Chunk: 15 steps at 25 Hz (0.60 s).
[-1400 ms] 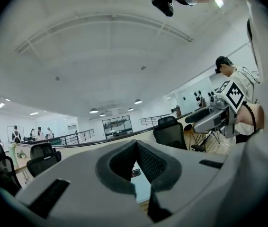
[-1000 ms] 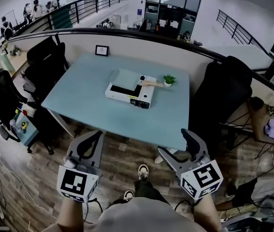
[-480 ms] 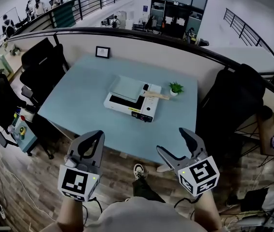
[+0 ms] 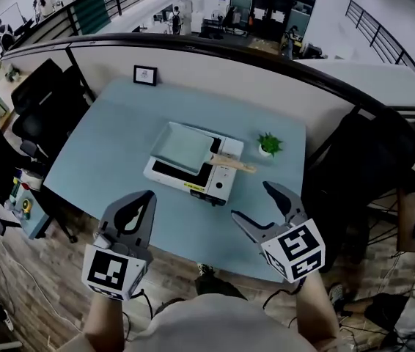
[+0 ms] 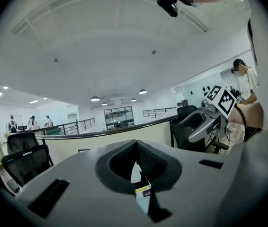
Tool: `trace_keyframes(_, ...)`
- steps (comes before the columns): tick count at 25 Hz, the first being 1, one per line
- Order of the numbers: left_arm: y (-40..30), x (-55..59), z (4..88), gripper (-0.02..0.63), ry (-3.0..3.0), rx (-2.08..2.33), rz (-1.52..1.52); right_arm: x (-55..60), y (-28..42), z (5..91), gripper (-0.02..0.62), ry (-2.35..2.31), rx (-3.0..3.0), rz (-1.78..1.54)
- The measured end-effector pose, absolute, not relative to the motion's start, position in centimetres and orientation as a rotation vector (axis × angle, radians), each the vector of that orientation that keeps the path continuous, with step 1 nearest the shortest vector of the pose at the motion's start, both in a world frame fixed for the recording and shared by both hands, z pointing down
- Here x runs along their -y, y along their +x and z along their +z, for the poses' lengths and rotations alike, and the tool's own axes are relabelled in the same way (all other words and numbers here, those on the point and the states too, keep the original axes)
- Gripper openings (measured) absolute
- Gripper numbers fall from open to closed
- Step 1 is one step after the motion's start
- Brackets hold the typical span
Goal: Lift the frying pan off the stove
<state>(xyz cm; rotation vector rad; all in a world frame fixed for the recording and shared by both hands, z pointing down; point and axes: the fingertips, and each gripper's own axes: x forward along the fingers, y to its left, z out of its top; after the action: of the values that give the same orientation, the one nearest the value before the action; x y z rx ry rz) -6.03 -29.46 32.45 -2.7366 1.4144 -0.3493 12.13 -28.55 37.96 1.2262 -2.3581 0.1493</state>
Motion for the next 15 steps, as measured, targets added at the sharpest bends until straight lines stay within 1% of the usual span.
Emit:
trace_keyframes(7,-4.3,35.9,35.1,0.0,-2.742,-1.443,-0.433,35.9,12.8,41.6,0.388,1.067,2.346,0.226)
trace_keyframes(15,-4.8,40.0,37.7,0.0,-2.741,-1.469,-0.527,40.7,12.2,45.1,0.405,0.91,2.293,0.286)
